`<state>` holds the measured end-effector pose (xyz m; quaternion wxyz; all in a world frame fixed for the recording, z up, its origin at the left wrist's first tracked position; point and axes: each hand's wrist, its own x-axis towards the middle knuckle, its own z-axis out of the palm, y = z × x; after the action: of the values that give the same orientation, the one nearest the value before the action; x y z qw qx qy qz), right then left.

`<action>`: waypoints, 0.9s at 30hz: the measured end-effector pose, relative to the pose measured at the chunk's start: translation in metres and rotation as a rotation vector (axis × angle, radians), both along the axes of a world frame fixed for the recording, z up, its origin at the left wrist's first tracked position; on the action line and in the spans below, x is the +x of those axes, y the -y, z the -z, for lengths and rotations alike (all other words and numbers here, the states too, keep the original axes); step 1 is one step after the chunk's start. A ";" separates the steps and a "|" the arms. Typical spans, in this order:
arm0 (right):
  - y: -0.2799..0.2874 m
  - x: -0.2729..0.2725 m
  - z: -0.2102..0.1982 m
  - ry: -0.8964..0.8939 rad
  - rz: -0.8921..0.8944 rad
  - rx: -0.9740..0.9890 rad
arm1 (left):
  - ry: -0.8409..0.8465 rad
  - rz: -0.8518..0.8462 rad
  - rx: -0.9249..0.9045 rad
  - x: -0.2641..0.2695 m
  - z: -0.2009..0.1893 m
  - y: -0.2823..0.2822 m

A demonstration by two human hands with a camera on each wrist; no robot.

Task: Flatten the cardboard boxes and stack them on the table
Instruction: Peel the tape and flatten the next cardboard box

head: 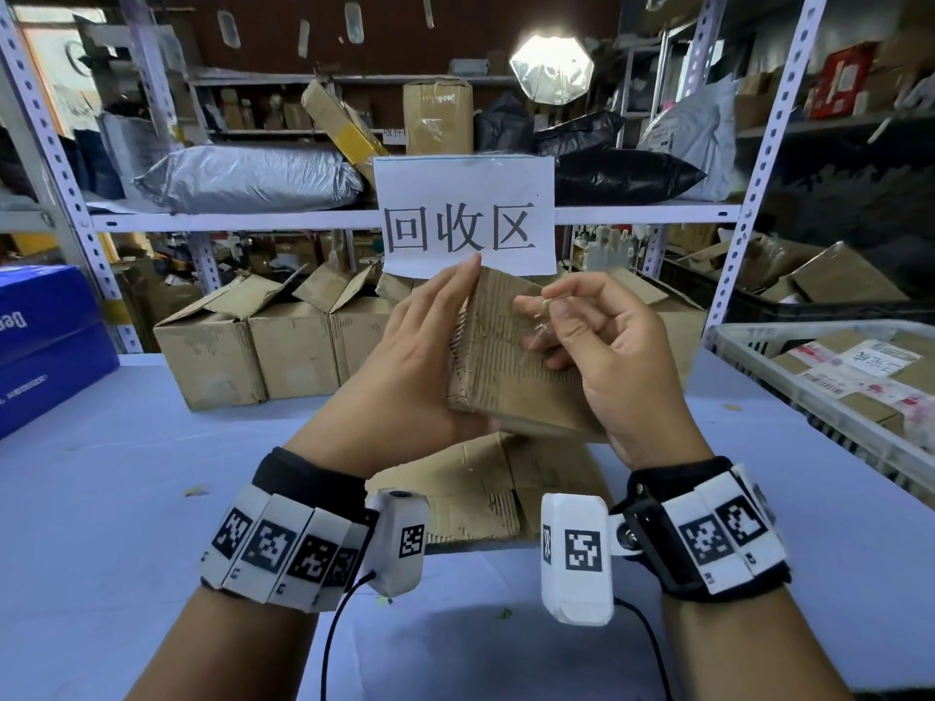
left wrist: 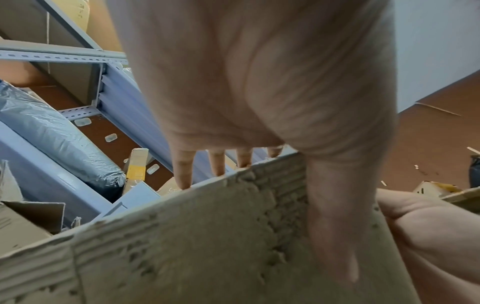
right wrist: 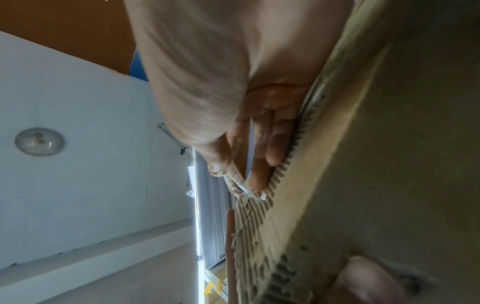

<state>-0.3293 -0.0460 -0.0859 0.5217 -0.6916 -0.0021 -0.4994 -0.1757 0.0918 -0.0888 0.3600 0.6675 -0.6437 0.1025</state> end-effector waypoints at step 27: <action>-0.005 0.007 0.000 -0.139 0.354 -0.224 | -0.046 -0.107 -0.094 0.002 0.012 -0.002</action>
<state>-0.3227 -0.0407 -0.0856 0.3446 -0.7676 0.0997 -0.5312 -0.1739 0.0933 -0.1010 0.3994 0.6857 -0.5931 0.1363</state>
